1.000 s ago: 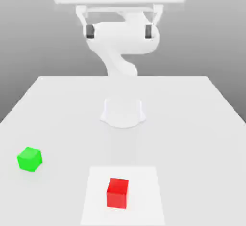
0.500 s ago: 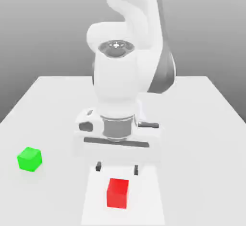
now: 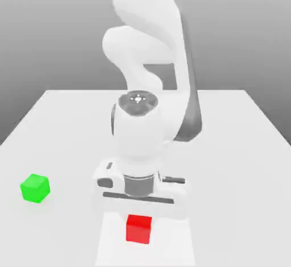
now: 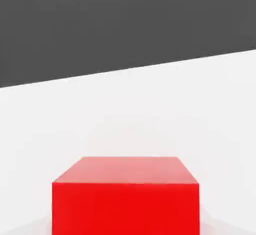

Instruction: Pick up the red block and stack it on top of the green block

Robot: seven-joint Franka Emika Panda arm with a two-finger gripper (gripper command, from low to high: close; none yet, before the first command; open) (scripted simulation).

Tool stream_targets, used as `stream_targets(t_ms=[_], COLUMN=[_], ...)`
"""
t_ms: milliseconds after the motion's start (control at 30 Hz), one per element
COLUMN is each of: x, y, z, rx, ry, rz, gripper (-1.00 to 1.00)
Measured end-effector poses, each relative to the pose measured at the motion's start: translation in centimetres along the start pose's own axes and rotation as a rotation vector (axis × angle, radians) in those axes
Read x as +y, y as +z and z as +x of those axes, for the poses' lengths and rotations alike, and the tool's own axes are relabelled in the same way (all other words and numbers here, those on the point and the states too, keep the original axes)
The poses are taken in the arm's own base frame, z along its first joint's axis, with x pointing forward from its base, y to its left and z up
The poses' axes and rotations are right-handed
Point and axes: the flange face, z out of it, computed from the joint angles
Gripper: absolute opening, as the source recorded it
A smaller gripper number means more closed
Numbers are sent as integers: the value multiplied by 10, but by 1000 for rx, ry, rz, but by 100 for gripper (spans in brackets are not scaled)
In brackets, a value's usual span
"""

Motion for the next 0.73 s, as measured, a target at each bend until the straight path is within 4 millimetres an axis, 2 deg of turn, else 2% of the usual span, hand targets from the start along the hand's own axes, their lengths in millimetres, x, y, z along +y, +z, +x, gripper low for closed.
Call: stream_targets(t_ms=[67, 100, 167, 267, 333, 400, 433, 500, 633, 667, 733], x=[7, 24, 76, 154, 209, 261, 280, 286, 285, 286, 286], y=[-20, -25, -34, -45, -51, -57, -57, -44, -4, 3, 3], z=[6, 23, 66, 108, 126, 135, 136, 137, 136, 135, 135], rx=[1, 4, 10, 13, 12, 6, 3, 0, 0, 0, 0], ry=[28, 108, 322, 627, 828, 1022, 1094, 1129, 1133, 1134, 1134], rz=[-1, -4, -8, -10, -9, -5, -2, 1, 1, 1, 1], gripper=[-100, -100, -100, -100, -100, -100, -100, -100, -100, 100, 100])
